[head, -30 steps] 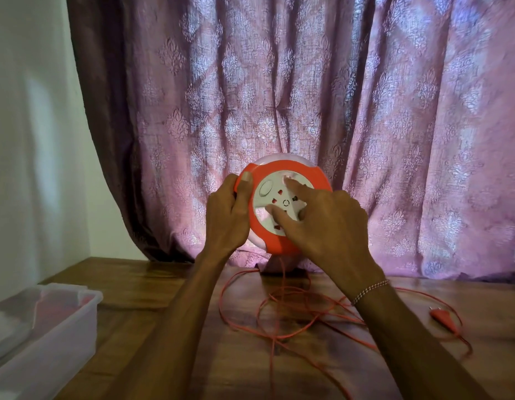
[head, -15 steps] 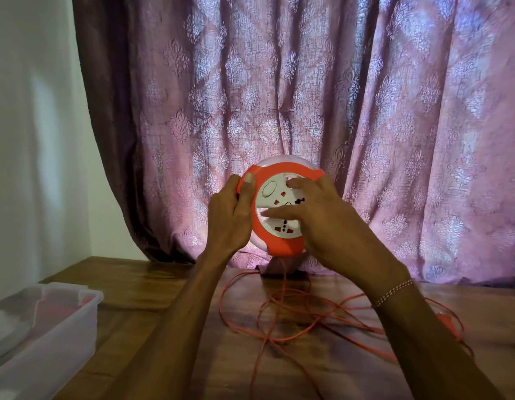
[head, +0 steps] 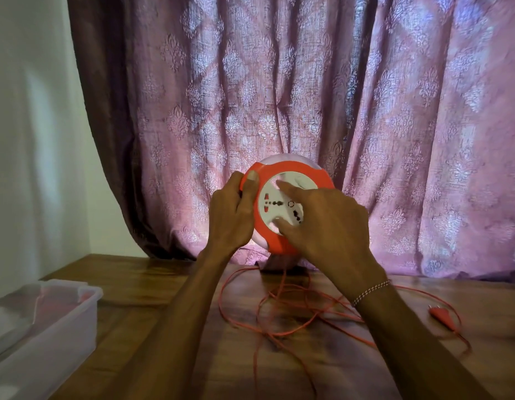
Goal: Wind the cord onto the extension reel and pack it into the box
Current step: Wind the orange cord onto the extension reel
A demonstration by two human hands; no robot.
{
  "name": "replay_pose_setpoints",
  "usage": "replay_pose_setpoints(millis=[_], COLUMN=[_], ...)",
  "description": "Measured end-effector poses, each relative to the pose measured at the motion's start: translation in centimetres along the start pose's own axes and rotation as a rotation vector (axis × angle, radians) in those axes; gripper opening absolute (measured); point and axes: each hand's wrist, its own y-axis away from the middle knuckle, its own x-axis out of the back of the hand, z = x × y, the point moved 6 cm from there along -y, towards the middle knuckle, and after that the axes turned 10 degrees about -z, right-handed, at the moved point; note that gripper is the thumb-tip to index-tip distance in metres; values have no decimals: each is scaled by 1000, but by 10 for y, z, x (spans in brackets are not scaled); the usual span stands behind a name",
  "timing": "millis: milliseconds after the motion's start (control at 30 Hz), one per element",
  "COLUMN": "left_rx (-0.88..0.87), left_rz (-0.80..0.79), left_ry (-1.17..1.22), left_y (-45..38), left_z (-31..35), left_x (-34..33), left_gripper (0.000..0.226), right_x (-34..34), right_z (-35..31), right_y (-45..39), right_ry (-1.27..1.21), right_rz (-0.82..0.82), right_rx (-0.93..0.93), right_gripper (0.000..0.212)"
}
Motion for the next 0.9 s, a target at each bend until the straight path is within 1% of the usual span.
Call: replay_pose_setpoints(millis=[67, 133, 200, 267, 333, 367, 467, 533, 600, 734, 834, 900], left_rx=[4, 2, 2, 11, 15, 16, 18, 19, 26, 37, 23, 11], left_rz=[-2, -1, -2, -11, -18, -20, -15, -17, -32, -43, -32, -20], left_ry=[9, 10, 5, 13, 19, 23, 45, 52, 56, 49, 31, 8], left_y=[-1, -1, -1, -1, -1, -1, -1, -1, -1, -1, -2, -2], left_z=[0, -1, -2, -5, -7, -7, -7, -6, -6, -7, -5, -3], left_x=[0, 0, -1, -1, -1, -1, 0, 0, -1, -1, 0, 0], left_gripper=[58, 60, 61, 62, 62, 62, 64, 64, 65, 69, 63, 58], right_x=[3, 4, 6, 16, 22, 22, 12, 3, -4, -5, -6, -3], right_z=[2, 3, 2, 2, 1, 0, -1, -5, -9, -9, -7, -4], right_y=[0, -2, -1, 0, 0, -2, -5, -4, -2, -1, -1, -1], right_ry=[-12, -22, -6, -5, -15, -28, -80, -27, 26, 47, 5, -25], right_rz=[49, 19, -15, -6, 4, -19, -219, -340, -378, -266, -183, -95], right_rx=[-83, -112, -113, -115, -36, 21, 150, 192, 209, 183, 129, 56], right_gripper=[64, 67, 65, 54, 33, 30, 48, 57, 61, 57, 61, 59])
